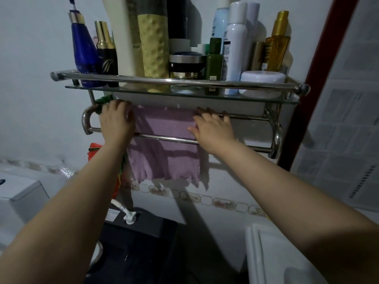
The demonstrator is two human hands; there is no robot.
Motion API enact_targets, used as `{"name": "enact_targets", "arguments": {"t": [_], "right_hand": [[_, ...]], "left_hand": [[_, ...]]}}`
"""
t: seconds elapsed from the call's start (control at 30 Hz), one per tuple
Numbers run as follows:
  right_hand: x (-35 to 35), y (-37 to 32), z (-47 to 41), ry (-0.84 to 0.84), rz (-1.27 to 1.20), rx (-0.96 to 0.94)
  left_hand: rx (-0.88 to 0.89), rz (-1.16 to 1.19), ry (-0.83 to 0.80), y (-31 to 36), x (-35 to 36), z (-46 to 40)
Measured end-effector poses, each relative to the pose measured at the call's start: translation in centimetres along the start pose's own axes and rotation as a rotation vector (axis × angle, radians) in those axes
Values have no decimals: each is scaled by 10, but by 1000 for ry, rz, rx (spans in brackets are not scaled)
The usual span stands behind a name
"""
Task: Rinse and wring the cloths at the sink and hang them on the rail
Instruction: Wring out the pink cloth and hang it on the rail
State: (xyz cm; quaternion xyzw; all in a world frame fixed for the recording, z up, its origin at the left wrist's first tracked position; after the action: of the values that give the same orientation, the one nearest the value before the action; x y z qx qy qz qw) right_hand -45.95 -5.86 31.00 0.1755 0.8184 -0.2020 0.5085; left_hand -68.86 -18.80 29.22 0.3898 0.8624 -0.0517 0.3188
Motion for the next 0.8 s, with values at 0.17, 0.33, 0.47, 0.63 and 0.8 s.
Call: {"name": "enact_targets", "arguments": {"t": [0.17,0.33,0.47,0.63,0.8], "right_hand": [[-1,8,12,124,5,0],[-6,9,-9,4,-45,-140],[-13,15,-13,-41,43,-148],[-25,45,17,57,90,-53],[-29,75,71,264,-29,-89]], "left_hand": [[215,92,-36,50,-2,18],[337,131,-154,96,-2,21],[299,178,-130,99,1,25],[260,173,-147,100,0,28],[307,262,-56,138,-21,62]]}}
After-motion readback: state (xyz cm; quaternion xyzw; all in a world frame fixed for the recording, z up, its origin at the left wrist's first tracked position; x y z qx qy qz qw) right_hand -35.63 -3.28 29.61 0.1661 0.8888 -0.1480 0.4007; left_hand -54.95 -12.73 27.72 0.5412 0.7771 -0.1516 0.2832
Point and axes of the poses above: each hand's wrist, its own z-axis away from the middle knuckle, its own x-axis out of the palm, y = z × x, the point moved 1 cm from there along -z, towards the middle knuckle, and after that the axes turned 12 degrees about -z, right-handed, at the moved point
